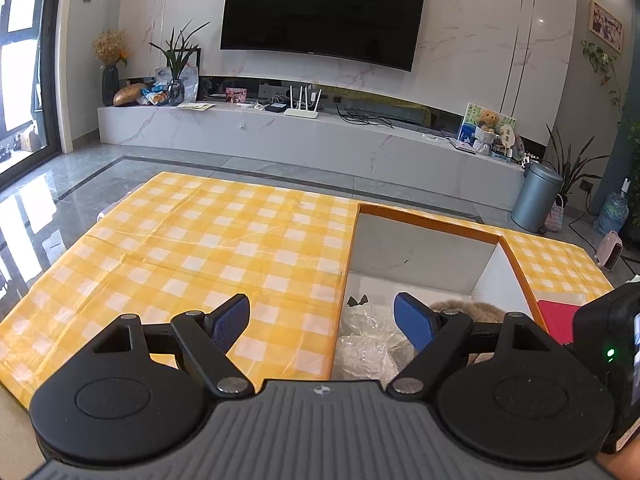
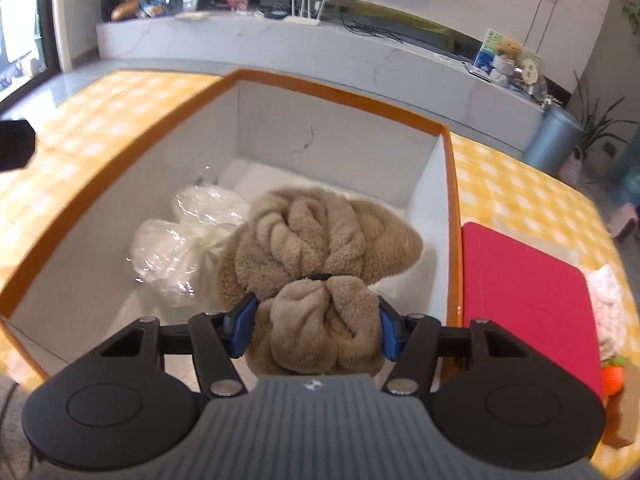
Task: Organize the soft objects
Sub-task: 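Lower the brown plush into the white box and open the right gripper, then withdraw both grippers from the box back toward the item pile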
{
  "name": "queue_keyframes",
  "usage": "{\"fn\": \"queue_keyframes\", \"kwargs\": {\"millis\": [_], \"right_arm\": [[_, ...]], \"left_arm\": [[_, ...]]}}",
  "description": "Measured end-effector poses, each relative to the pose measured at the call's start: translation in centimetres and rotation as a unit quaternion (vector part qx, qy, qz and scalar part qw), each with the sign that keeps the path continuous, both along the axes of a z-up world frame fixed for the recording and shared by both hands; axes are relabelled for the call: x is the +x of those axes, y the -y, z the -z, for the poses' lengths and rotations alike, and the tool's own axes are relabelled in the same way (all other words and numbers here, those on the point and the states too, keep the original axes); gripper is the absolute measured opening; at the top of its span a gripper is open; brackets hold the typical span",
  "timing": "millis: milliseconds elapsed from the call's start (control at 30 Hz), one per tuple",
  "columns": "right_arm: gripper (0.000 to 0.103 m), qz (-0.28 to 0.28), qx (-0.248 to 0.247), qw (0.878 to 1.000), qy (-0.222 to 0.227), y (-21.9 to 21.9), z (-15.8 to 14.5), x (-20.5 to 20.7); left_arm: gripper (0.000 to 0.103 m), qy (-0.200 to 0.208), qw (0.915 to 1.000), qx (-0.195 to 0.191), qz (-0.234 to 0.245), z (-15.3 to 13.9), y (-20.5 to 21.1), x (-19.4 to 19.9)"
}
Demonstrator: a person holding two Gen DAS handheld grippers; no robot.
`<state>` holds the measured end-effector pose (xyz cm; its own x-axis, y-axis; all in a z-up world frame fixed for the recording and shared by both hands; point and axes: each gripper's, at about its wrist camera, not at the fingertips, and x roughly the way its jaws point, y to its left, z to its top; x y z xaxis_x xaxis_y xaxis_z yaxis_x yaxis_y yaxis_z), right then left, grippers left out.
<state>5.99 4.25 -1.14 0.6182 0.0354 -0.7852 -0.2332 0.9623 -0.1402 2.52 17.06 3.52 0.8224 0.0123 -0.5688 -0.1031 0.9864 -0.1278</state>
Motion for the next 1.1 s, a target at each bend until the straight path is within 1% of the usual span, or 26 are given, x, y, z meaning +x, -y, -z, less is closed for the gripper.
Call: {"fn": "queue_keyframes", "kwargs": {"millis": [67,100,167,233,300,367,467,500,567,600,667,733,833,967,1100], "right_arm": [[0.060,-0.020,-0.010,1.000,-0.003,-0.5,0.2,-0.3],[0.060,-0.028,-0.006,1.000,-0.009,-0.6,0.2,-0.4],[0.060,-0.032,0.025,0.999,-0.035,-0.3,0.0,-0.3],[0.060,-0.023,0.053,0.996,-0.064,-0.2,0.1,0.0],[0.062,-0.015,0.059,0.996,-0.066,-0.1,0.0,0.1],[0.072,-0.014,0.068,0.995,-0.071,0.0,-0.2,0.1],[0.082,-0.025,0.097,0.992,-0.079,-0.2,-0.5,-0.2],[0.083,-0.027,0.103,0.991,-0.079,-0.2,-0.6,-0.3],[0.092,-0.030,0.105,0.992,-0.067,-0.4,-1.0,-0.9],[0.093,-0.033,0.101,0.993,-0.052,-0.5,-1.3,-1.2],[0.095,-0.045,0.087,0.995,-0.017,-0.2,-2.1,-1.8],[0.095,-0.052,0.071,0.996,0.009,0.1,-3.0,-2.2],[0.095,-0.050,0.079,0.995,0.029,0.9,-4.2,-2.7],[0.095,-0.030,0.102,0.993,0.047,3.4,-5.9,-3.5],[0.096,-0.009,0.101,0.991,0.085,6.4,-8.1,-5.0]], "left_arm": [[0.096,0.002,1.0000,-0.003,0.003,0.0,-0.1,-0.1],[0.096,0.004,1.0000,-0.005,0.005,-0.1,-0.1,-0.1],[0.096,0.004,0.9999,-0.010,0.007,-0.1,-0.2,-0.2],[0.096,-0.004,0.9996,-0.025,0.011,-0.1,-0.3,-0.1],[0.096,-0.012,0.9988,-0.045,0.016,0.0,-0.5,-0.1],[0.096,-0.010,0.9982,-0.056,0.018,0.0,-0.7,-0.2],[0.096,-0.007,0.9986,-0.051,0.013,-0.1,-0.8,-0.3],[0.096,-0.008,0.9987,-0.050,0.011,-0.1,-0.7,-0.3],[0.096,-0.015,0.9984,-0.055,0.007,-0.1,-0.8,-0.2],[0.096,-0.018,0.9980,-0.060,0.004,-0.1,-0.9,-0.1],[0.096,-0.023,0.9970,-0.074,-0.010,-0.3,-1.2,-0.1],[0.096,-0.018,0.9957,-0.088,-0.021,-0.6,-1.6,-0.3],[0.096,-0.003,0.9921,-0.113,-0.054,-1.3,-1.9,-0.8],[0.096,0.022,0.9933,-0.102,-0.049,-2.6,-0.9,-1.6],[0.096,0.037,0.9958,-0.078,-0.032,-3.7,0.9,-2.1]]}}
